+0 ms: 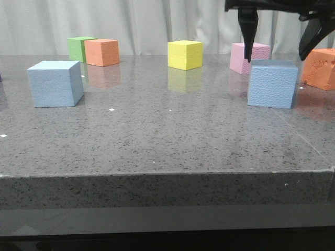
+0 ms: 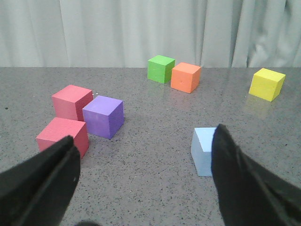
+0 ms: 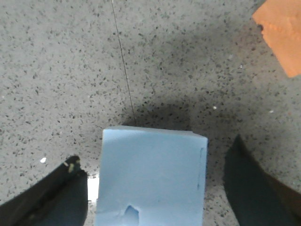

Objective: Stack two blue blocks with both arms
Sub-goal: 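Lower the right gripper around the light-blue cube and close it, then lift the cube and carry it toward the table centre, then lower it, then open the right gripper and raise it away from the cube, then lower the left gripper onto the other light-blue cube and close it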

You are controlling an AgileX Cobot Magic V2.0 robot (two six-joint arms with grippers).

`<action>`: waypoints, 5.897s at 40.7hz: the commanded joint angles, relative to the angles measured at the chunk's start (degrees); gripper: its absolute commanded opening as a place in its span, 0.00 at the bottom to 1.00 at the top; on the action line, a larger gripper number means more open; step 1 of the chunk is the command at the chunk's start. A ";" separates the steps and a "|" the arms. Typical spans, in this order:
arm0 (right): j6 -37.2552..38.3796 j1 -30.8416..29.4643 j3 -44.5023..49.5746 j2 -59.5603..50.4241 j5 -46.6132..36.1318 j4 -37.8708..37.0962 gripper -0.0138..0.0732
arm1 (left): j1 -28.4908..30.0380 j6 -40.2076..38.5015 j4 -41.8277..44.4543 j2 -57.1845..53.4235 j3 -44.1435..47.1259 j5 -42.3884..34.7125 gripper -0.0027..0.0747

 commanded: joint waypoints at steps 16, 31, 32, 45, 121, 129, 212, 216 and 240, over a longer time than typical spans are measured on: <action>-0.20 -0.37 -1.78 0.70 -3.58 -1.00 0.64 | -0.26 -0.38 0.00 0.91 -1.38 -4.73 0.77; -8.85 5.20 -8.57 -0.88 1.94 2.80 0.57 | -0.26 -0.38 0.00 0.91 -1.38 -4.73 0.77; -8.86 6.12 -9.32 -0.88 1.99 2.80 0.57 | -0.26 -0.38 0.00 0.91 -1.38 -4.73 0.77; -2.03 14.73 -16.74 3.78 2.03 -2.36 0.57 | -0.26 -0.38 0.00 0.91 -1.38 -4.73 0.77; -43.36 11.63 -4.22 -20.57 10.52 14.92 0.87 | -0.26 -0.38 0.00 0.91 -1.38 -4.77 0.77; -43.96 11.63 8.43 -32.98 2.18 14.86 0.87 | -0.26 -0.38 0.00 0.91 -1.38 -4.77 0.77; -43.91 11.63 29.35 -57.35 -3.95 14.50 0.87 | -21.32 -3.90 -1.39 48.62 -26.84 3.26 0.77; -43.91 11.63 29.35 -57.35 -3.95 14.50 0.87 | -21.32 -7.41 0.00 53.53 -31.11 4.53 0.77; -43.91 11.63 29.35 -57.35 -3.88 14.50 0.87 | -19.02 -26.68 13.45 75.30 -45.11 13.95 0.77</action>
